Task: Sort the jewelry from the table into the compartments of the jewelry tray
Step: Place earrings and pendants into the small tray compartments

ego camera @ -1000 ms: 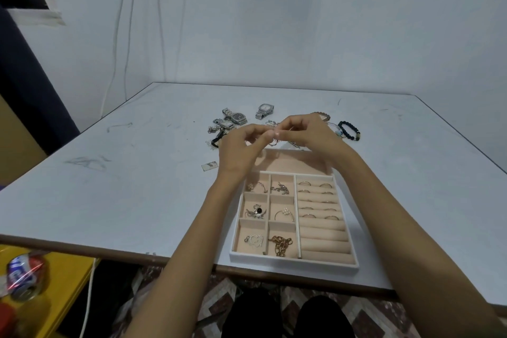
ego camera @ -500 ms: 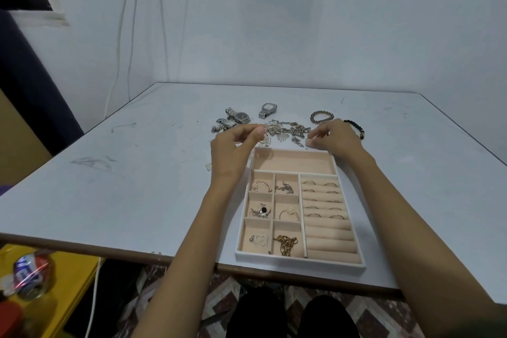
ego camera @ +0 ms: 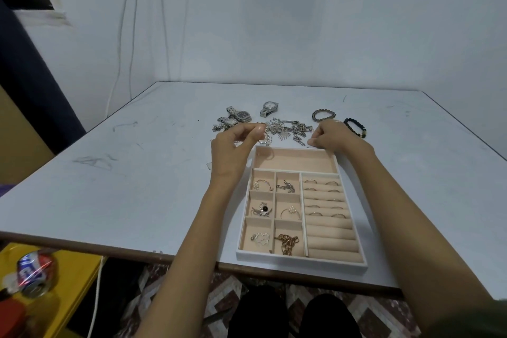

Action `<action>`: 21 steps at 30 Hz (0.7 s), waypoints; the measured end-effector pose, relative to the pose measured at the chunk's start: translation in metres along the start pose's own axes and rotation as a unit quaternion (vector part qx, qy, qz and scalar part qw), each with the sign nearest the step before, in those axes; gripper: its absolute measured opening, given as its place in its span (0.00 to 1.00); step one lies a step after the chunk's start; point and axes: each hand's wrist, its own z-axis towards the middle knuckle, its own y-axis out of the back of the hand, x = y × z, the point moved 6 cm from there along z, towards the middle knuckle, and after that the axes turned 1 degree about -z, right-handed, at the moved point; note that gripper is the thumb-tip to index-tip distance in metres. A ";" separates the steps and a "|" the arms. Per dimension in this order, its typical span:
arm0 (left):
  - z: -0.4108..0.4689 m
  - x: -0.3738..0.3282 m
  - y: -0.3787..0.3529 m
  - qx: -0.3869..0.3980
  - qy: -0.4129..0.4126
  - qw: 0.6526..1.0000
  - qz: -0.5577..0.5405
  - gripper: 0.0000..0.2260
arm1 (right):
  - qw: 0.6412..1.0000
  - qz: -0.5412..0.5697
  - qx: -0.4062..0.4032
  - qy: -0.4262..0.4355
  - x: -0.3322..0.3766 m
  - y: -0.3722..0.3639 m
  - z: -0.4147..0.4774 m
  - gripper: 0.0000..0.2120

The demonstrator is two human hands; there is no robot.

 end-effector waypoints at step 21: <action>0.002 0.000 0.007 0.028 -0.023 0.999 0.028 0.04 | 0.974 0.131 -0.163 0.087 0.020 0.040 -0.032 0.08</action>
